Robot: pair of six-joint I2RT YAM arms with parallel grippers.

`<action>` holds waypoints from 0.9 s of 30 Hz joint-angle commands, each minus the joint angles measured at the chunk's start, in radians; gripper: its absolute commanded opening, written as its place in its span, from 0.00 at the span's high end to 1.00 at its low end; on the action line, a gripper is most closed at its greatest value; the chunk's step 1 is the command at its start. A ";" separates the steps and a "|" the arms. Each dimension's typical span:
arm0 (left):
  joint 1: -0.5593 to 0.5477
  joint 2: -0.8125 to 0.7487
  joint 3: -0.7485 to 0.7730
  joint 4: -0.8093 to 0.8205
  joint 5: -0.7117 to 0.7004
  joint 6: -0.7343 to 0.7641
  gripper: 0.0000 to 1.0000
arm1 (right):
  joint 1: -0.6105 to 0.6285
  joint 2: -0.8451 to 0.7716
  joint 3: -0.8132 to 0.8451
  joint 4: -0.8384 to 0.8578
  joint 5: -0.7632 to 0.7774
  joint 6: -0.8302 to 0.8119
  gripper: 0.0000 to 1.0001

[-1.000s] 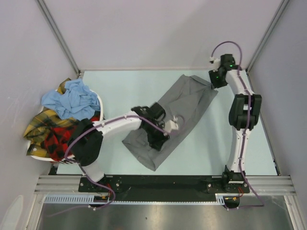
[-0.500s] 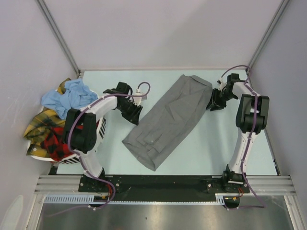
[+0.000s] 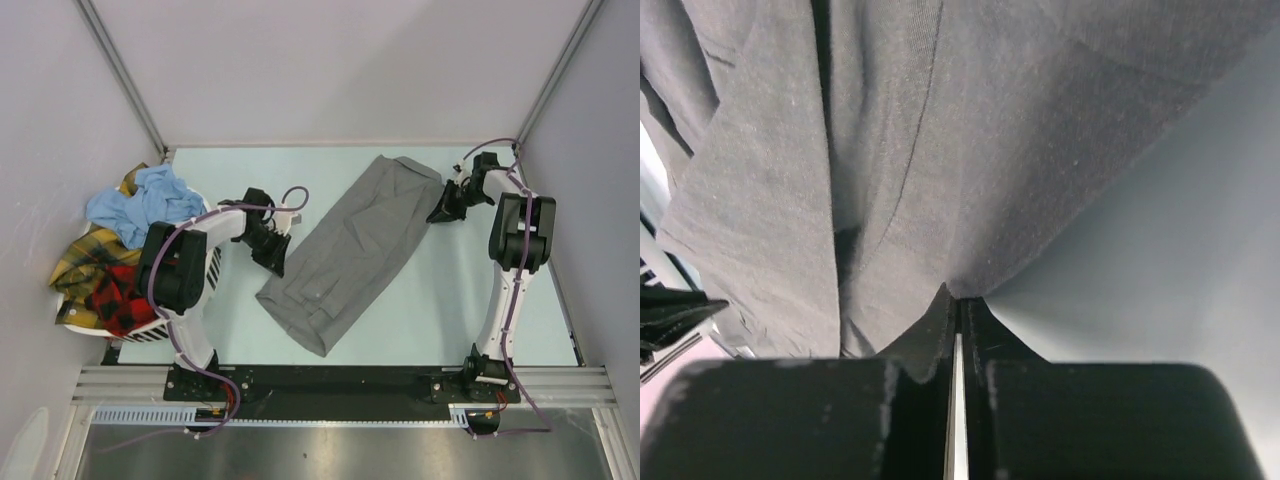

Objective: Fold and stack the long sleeve shirts
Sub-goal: Fold the shirt

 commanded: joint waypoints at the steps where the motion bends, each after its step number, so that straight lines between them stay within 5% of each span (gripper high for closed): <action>1: 0.004 0.003 -0.070 0.031 0.095 -0.038 0.92 | 0.031 0.103 0.108 0.032 0.105 -0.018 1.00; 7: -0.028 -0.057 -0.212 0.070 0.209 -0.093 1.00 | 0.093 0.236 0.342 0.043 0.136 -0.029 1.00; 18: -0.263 0.026 -0.197 0.159 0.297 -0.251 1.00 | 0.129 0.382 0.646 0.009 0.194 -0.066 1.00; 21: -0.269 0.033 -0.184 0.157 0.270 -0.253 0.84 | 0.154 0.385 0.665 0.006 0.205 -0.078 1.00; 25: -0.253 -0.052 -0.181 0.130 0.258 -0.212 0.58 | 0.142 0.336 0.666 -0.063 0.178 -0.130 0.46; 27: -0.231 -0.132 -0.192 0.136 0.264 -0.190 0.45 | 0.140 0.252 0.650 -0.106 0.130 -0.178 0.34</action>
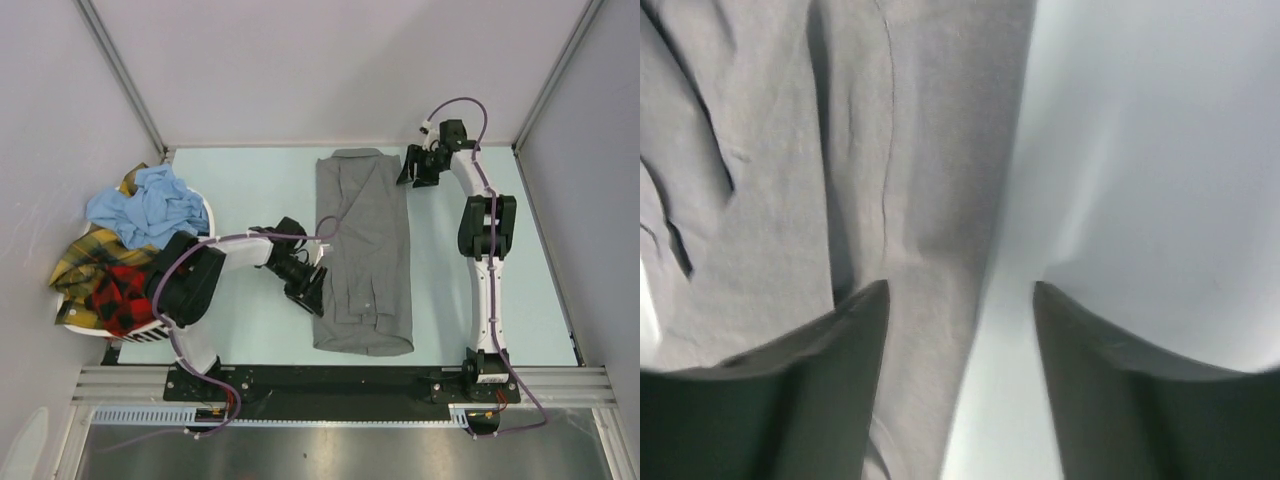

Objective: Fold and stack the long sleeve shirts
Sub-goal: Fold the shirt

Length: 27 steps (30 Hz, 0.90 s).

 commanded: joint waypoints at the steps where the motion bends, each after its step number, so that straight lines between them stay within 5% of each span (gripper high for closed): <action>1: 0.031 -0.202 -0.011 0.003 -0.090 0.079 0.41 | -0.023 -0.117 -0.014 -0.100 0.012 -0.124 0.25; 7: 0.024 -0.518 0.019 0.010 -0.259 0.296 0.20 | -0.043 -0.551 -0.294 -0.040 -0.106 -0.324 0.20; 8: 0.006 -0.617 0.012 0.027 -0.295 0.344 0.01 | -0.046 -0.616 -0.364 0.062 -0.117 -0.340 0.13; 9: -0.001 -0.659 -0.008 0.083 -0.327 0.449 0.00 | -0.048 -0.739 -0.521 0.127 -0.148 -0.351 0.01; 13: -0.021 -0.746 -0.035 0.210 -0.278 0.545 0.01 | -0.043 -0.943 -0.818 0.543 -0.292 -0.332 0.00; 15: -0.030 -0.721 0.005 0.155 -0.191 0.611 0.00 | -0.028 -0.980 -0.846 0.436 -0.458 -0.473 0.00; 16: -0.034 -0.707 0.022 0.077 -0.136 0.690 0.01 | 0.000 -1.004 -0.847 0.326 -0.473 -0.700 0.01; 17: -0.051 -0.697 0.018 0.017 -0.131 0.752 0.00 | 0.024 -1.017 -0.859 0.017 -0.479 -0.913 0.03; 19: -0.131 -0.721 -0.088 -0.017 -0.220 0.867 0.01 | 0.066 -1.078 -0.981 -0.214 -0.430 -1.277 0.01; 23: -0.275 -0.845 -0.323 0.099 -0.292 1.043 0.02 | 0.103 -1.376 -1.454 -0.251 -0.299 -1.574 0.12; 27: -0.357 -0.819 -0.389 0.134 -0.321 1.061 0.12 | 0.191 -1.532 -1.621 -0.293 -0.283 -1.661 0.23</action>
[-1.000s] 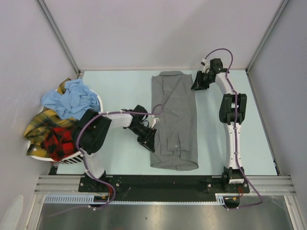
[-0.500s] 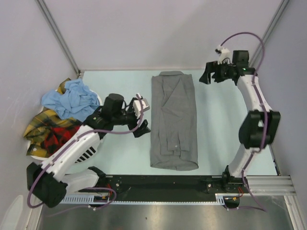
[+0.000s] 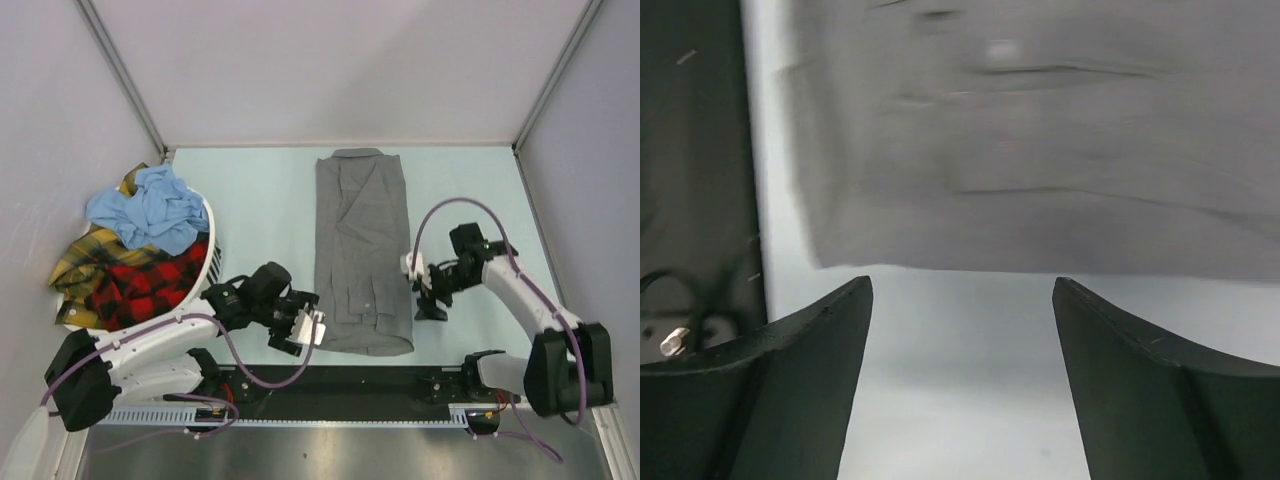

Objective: Fold and stack the long sleeve shirts
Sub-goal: Fold the shirt

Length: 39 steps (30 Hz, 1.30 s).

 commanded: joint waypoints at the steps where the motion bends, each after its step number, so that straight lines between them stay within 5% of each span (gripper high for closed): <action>1: -0.072 0.023 -0.029 0.068 -0.032 0.150 0.13 | 0.103 -0.201 -0.106 -0.122 0.015 -0.322 0.23; 16: -0.187 0.253 -0.035 0.178 -0.074 0.239 0.24 | 0.285 -0.186 -0.360 0.206 0.147 -0.441 0.41; 24: -0.212 0.344 -0.003 0.197 -0.112 0.208 0.55 | 0.330 -0.149 -0.413 0.329 0.190 -0.366 0.55; 26: -0.212 0.364 0.011 0.184 -0.112 0.193 0.77 | 0.341 -0.149 -0.415 0.365 0.199 -0.338 0.74; 27: -0.212 0.361 0.020 0.178 -0.111 0.185 0.85 | 0.342 -0.152 -0.403 0.366 0.196 -0.300 0.96; 29: -0.213 0.327 0.020 0.166 -0.089 0.164 1.00 | 0.344 -0.175 -0.392 0.363 0.190 -0.263 1.00; 39: -0.236 0.163 0.002 0.175 -0.083 0.056 1.00 | 0.352 -0.425 -0.384 0.248 0.173 -0.129 1.00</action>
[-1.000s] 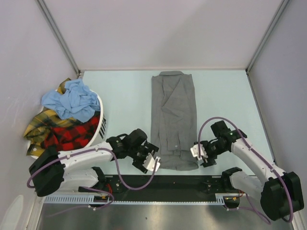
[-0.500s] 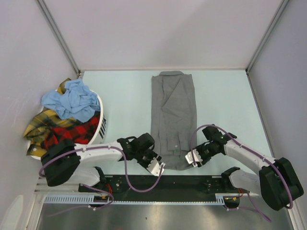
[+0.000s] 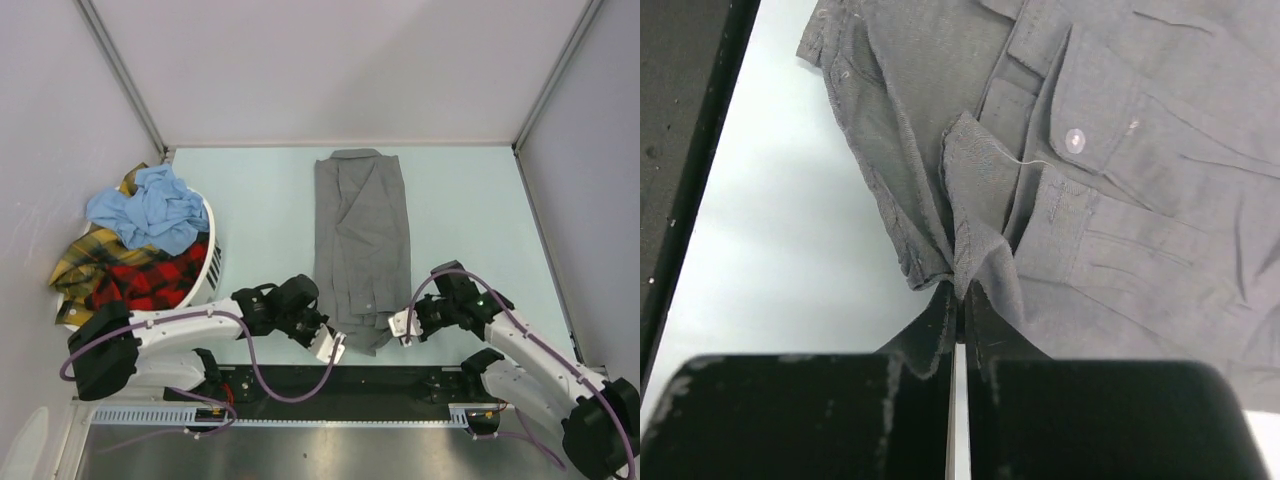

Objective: Fold and stack the long sleeve shirts
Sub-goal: Fold the shirt

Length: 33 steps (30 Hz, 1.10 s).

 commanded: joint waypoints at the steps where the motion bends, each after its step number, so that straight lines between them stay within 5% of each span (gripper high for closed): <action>1: -0.008 -0.040 0.008 0.001 0.025 -0.050 1.00 | 0.007 -0.027 0.012 -0.032 -0.010 0.070 1.00; 6: 0.097 -0.033 0.103 -0.031 0.074 -0.056 1.00 | -0.038 0.064 0.167 0.051 -0.022 0.232 1.00; 9: 0.237 0.038 0.261 -0.085 0.137 -0.087 1.00 | -0.183 0.195 0.331 0.063 -0.080 0.277 1.00; 16: 0.464 0.363 0.582 -0.137 0.174 -0.125 1.00 | -0.300 0.619 0.658 0.145 -0.145 0.272 1.00; 24: 0.546 0.775 0.949 -0.197 0.096 -0.205 1.00 | -0.337 0.946 0.860 0.229 -0.124 0.258 1.00; 33: 0.575 0.796 0.963 -0.143 0.062 -0.294 1.00 | -0.380 1.046 0.926 0.277 -0.114 0.317 1.00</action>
